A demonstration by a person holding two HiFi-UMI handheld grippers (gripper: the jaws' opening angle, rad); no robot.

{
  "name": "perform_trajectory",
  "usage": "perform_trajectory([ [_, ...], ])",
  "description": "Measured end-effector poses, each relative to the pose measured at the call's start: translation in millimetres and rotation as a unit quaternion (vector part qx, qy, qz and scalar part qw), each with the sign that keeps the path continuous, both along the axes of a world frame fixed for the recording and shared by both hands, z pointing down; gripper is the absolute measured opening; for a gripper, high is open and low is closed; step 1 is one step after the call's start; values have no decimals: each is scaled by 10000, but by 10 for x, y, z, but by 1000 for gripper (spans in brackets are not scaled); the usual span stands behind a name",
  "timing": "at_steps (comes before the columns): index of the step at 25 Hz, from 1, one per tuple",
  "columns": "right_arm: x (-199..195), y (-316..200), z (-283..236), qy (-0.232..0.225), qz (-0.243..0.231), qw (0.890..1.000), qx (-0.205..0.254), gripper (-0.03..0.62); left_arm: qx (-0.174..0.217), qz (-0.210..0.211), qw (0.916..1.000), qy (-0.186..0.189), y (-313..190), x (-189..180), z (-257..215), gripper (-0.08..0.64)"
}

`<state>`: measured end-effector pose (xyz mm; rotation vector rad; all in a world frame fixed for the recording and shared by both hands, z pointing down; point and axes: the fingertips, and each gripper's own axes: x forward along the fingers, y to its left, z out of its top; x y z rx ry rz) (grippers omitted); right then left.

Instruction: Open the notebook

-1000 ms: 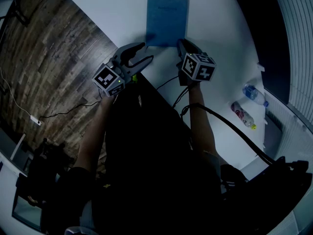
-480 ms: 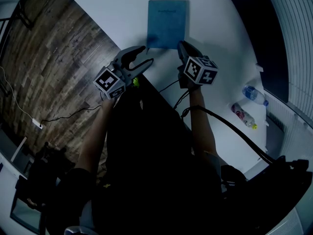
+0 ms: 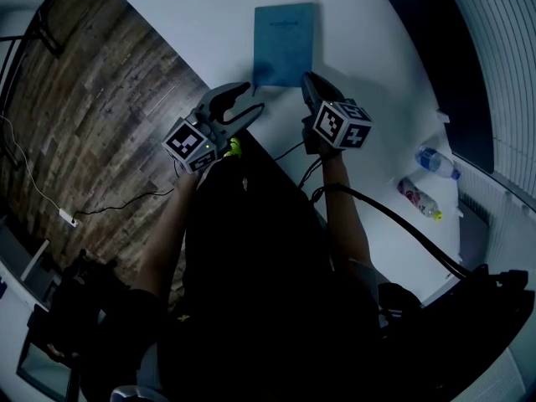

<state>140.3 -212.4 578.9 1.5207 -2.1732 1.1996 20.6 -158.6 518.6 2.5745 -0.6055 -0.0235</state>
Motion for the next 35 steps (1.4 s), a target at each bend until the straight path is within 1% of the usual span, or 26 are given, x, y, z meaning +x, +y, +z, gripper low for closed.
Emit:
perform_trajectory([
  [3, -54, -7, -75, -117, -38, 9999, 69, 57, 24, -19, 10000, -21, 1, -34, -22, 201],
  [7, -126, -11, -185, -149, -121, 9997, 179, 57, 61, -68, 10000, -9, 7, -68, -61, 201],
  [18, -355, -11, -376, -21, -568, 9971, 514, 57, 168, -232, 9996, 17, -5, -105, -152, 201],
  [24, -490, -9, -449, -51, -746, 9952, 635, 57, 252, -315, 9992, 15, 18, -167, -166, 201],
  [35, -837, -9, -577, -61, -1277, 9884, 816, 57, 277, -595, 9978, 28, 42, -328, -236, 201],
])
